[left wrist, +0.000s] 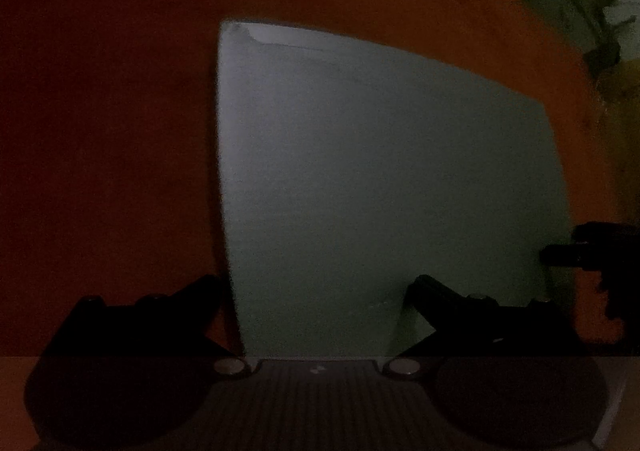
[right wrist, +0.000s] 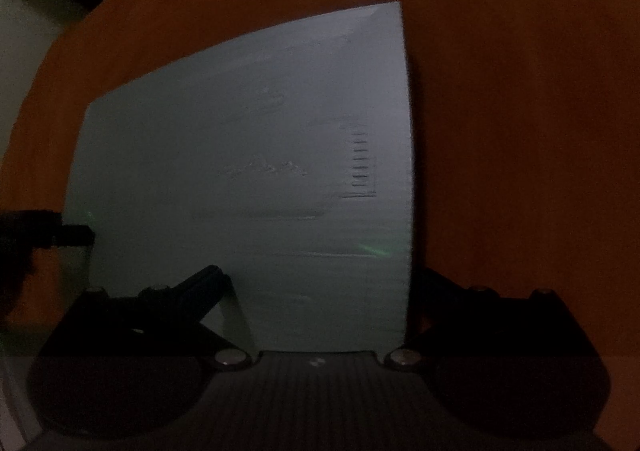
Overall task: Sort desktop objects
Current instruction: 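Grasp the white lid edges with both tools and lift it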
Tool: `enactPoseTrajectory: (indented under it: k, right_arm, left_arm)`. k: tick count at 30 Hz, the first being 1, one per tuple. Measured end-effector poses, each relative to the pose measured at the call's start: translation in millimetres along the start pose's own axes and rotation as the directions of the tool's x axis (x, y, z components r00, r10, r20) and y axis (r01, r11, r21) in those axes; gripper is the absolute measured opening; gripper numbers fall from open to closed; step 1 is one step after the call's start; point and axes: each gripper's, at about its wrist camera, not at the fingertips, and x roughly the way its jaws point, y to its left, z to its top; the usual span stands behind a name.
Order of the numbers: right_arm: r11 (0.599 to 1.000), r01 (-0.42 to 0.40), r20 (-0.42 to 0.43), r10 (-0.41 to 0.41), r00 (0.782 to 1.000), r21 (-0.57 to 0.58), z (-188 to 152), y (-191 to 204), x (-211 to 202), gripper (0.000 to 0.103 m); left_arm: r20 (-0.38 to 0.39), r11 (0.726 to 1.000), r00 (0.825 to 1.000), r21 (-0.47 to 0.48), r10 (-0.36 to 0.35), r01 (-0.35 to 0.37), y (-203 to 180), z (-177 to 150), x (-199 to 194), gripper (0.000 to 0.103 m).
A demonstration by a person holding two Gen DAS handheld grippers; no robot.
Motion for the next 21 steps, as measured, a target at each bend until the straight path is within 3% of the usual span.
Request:
enactPoseTrajectory:
  k: [8,15,21]
  right_arm:
    - [0.993,0.109,0.028,-0.108,0.994,-0.036,19,38,-17,0.103]
    - [0.986,0.157,0.021,-0.156,0.988,-0.057,17,57,-38,0.103]
    - [0.984,0.171,0.046,-0.168,0.985,-0.06,20,71,-65,0.103]
  left_arm:
    - [0.028,0.995,0.995,0.017,0.1,-0.101,-27,5,-20,0.103]
    - [-0.008,0.989,0.989,0.011,0.147,-0.147,-46,10,-35,0.103]
    - [0.011,0.985,0.985,0.013,0.175,-0.175,-60,15,-60,0.103]
